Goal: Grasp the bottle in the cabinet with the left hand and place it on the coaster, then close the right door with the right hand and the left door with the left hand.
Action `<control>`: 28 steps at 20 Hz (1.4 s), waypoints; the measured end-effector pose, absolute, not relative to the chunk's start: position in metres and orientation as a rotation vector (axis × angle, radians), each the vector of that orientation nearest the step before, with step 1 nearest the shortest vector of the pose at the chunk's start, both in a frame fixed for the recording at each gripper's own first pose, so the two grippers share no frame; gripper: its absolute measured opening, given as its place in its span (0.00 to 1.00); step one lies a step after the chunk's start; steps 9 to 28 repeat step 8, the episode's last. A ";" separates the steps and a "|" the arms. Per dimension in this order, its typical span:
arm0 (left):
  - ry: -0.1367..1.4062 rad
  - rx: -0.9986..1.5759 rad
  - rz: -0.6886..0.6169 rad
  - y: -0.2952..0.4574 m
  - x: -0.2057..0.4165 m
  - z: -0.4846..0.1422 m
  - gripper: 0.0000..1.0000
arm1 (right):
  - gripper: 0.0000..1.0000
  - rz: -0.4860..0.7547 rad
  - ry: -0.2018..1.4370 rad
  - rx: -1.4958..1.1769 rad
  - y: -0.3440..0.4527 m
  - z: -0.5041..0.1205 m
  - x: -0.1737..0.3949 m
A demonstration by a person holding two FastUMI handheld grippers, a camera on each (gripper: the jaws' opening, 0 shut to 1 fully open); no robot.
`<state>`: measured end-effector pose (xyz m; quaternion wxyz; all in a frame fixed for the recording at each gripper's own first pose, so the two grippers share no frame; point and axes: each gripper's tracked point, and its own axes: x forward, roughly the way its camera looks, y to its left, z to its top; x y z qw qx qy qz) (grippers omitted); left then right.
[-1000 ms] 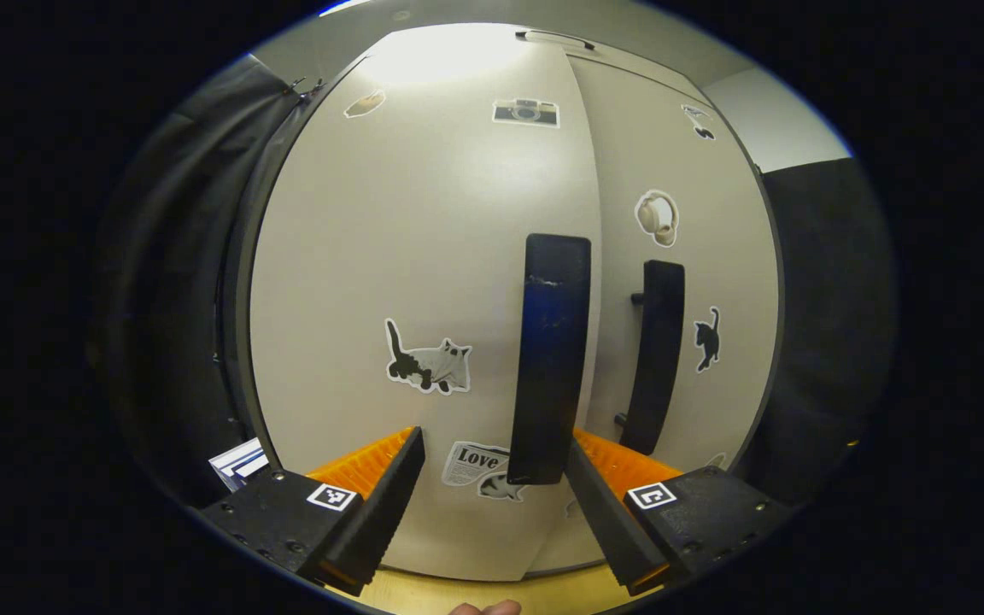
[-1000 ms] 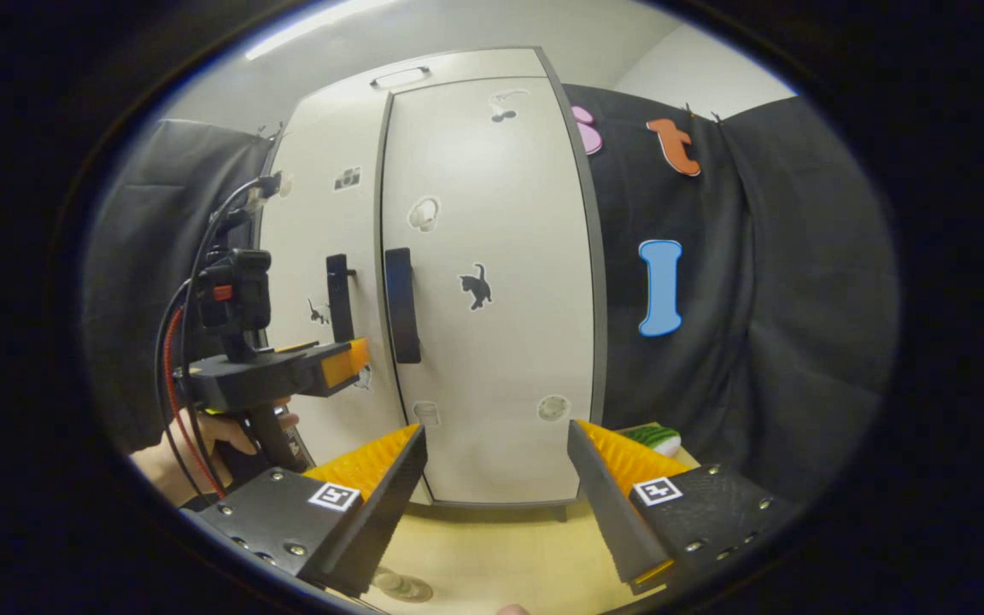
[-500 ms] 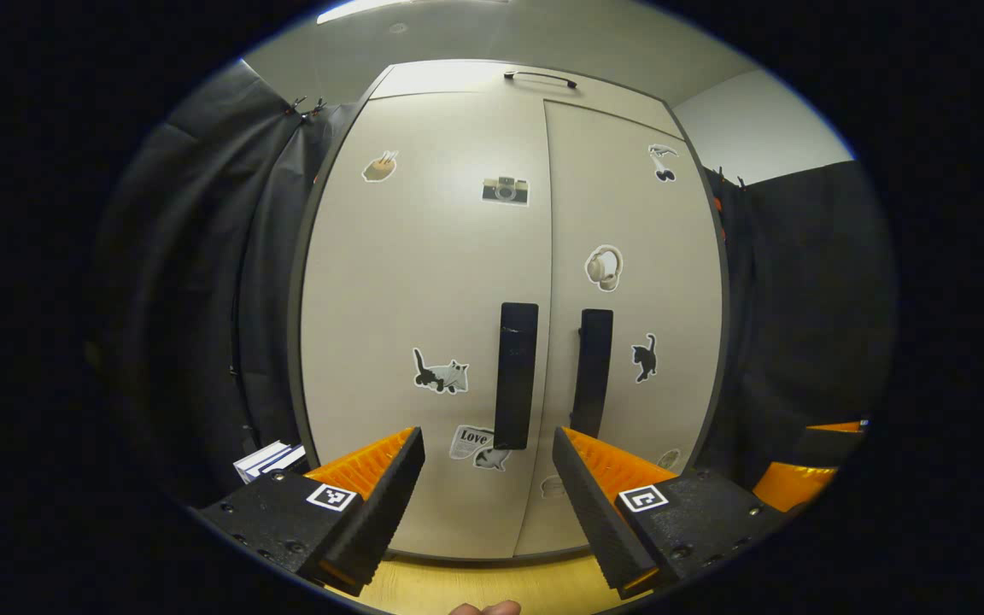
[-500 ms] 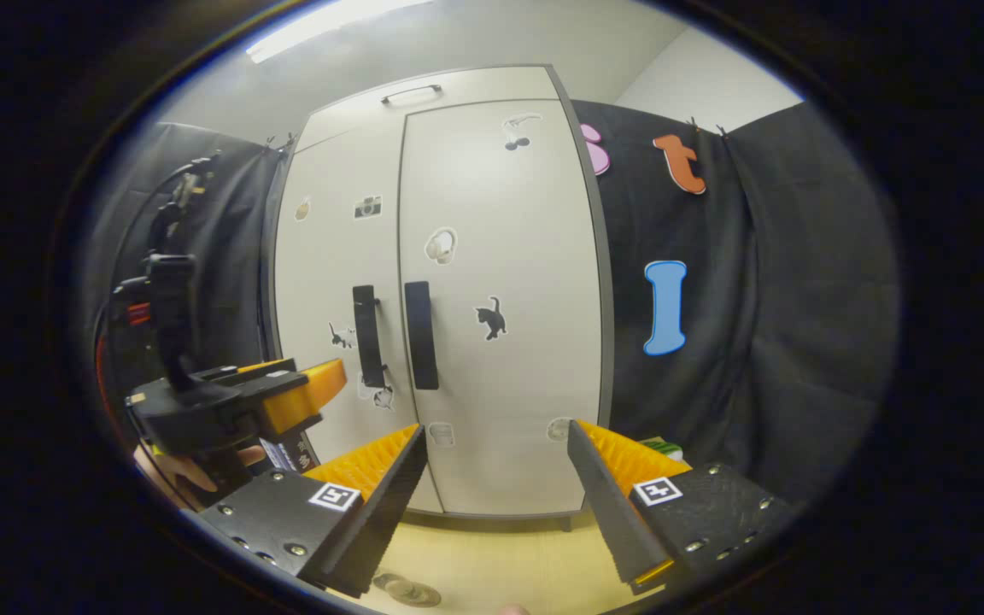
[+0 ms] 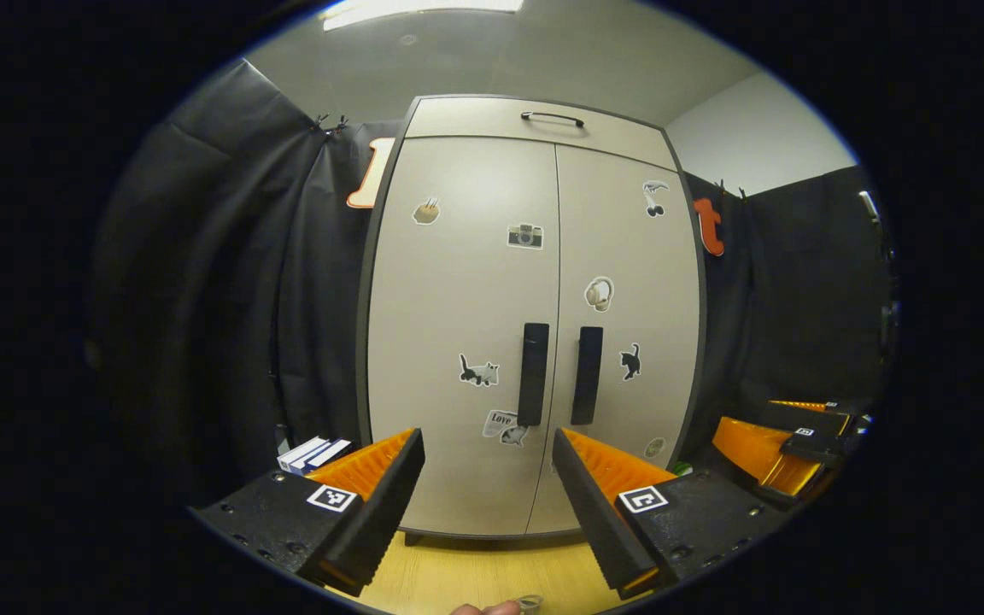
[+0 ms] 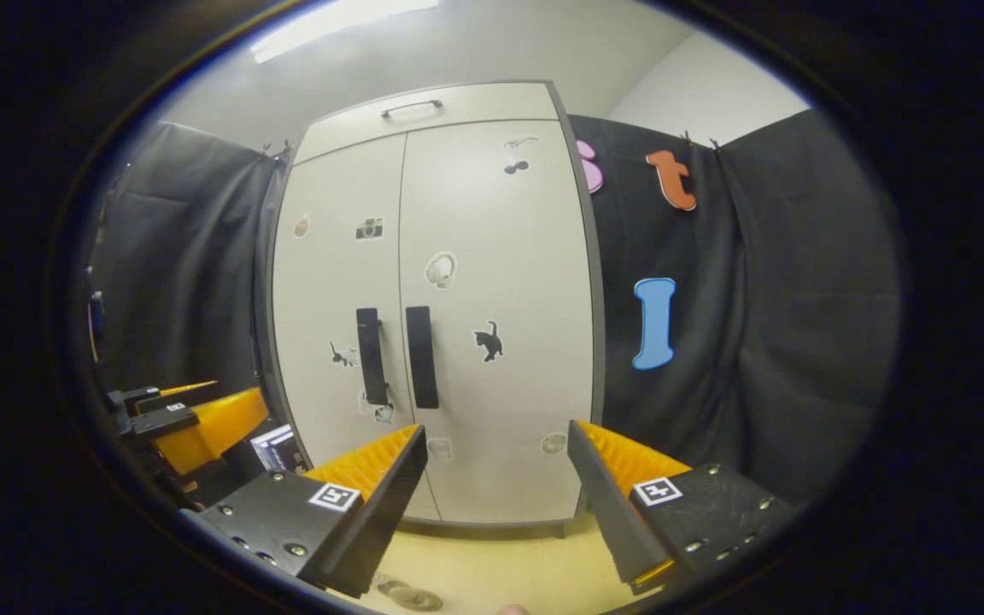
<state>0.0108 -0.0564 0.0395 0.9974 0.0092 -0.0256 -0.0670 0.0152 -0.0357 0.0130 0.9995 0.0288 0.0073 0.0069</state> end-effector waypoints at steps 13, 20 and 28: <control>-0.041 0.015 -0.129 -0.048 0.003 0.031 0.95 | 1.00 0.007 0.006 0.044 -0.033 0.016 0.007; -0.041 0.015 -0.129 -0.048 0.003 0.031 0.95 | 1.00 0.007 0.006 0.044 -0.033 0.016 0.007; -0.041 0.015 -0.129 -0.048 0.003 0.031 0.95 | 1.00 0.007 0.006 0.044 -0.033 0.016 0.007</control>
